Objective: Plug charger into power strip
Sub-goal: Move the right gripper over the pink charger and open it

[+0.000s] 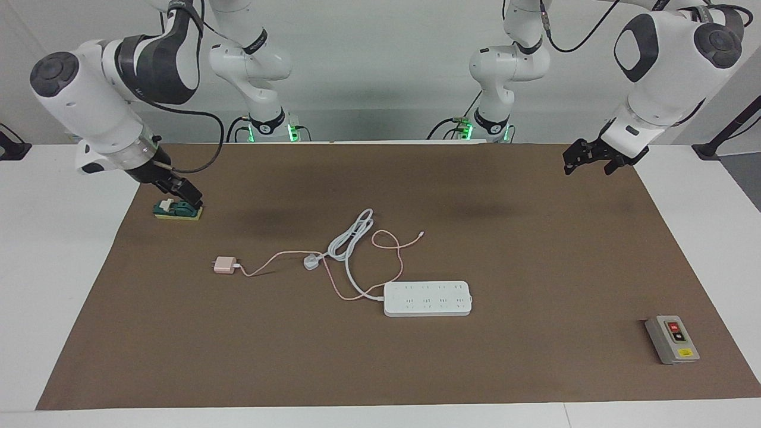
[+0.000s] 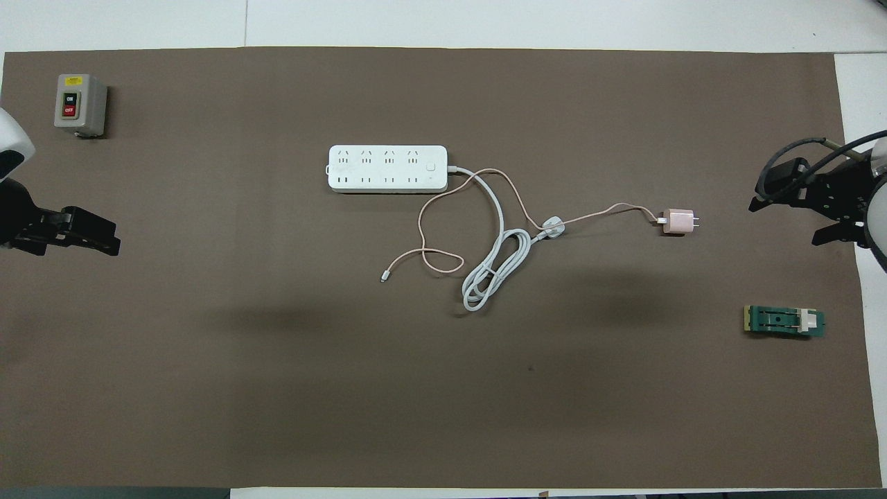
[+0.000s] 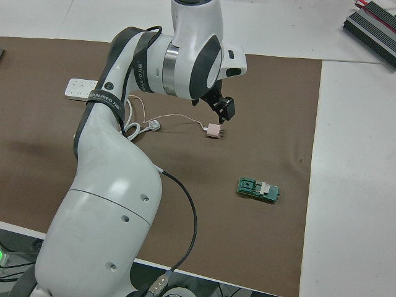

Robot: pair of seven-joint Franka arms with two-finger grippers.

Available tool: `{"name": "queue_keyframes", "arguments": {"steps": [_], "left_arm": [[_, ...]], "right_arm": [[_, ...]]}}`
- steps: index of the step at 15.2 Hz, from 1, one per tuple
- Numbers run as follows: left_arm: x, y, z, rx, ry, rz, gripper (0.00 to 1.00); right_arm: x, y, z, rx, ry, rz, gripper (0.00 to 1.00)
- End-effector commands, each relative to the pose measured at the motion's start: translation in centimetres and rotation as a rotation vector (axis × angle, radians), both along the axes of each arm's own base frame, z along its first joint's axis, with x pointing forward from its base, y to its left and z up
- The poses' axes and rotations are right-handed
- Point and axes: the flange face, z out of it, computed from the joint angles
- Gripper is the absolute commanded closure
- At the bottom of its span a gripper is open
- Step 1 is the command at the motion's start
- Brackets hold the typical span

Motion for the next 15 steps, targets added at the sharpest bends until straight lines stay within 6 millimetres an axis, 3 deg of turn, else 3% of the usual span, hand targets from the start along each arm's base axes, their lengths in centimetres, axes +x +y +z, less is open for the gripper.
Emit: {"name": "queue_keyframes", "arguments": {"steps": [1, 6, 11, 15], "left_arm": [[-0.3, 0.2, 0.6, -0.004, -0.018, -0.001, 0.00], [-0.3, 0.2, 0.6, -0.004, -0.018, 0.001, 0.00], [-0.3, 0.2, 0.6, -0.004, -0.018, -0.001, 0.00], [-0.3, 0.2, 0.6, -0.004, -0.018, 0.001, 0.00]], "right_arm": [[1.8, -1.3, -3.5, 0.107, 0.015, -0.255, 0.00], [4.1, -1.1, -7.6, 0.194, 0.035, -0.541, 0.00], [4.5, -3.0, -15.1, 0.223, 0.164, -0.623, 0.00], [4.0, -3.7, -16.4, 0.302, 0.235, -0.666, 0.00]]}}
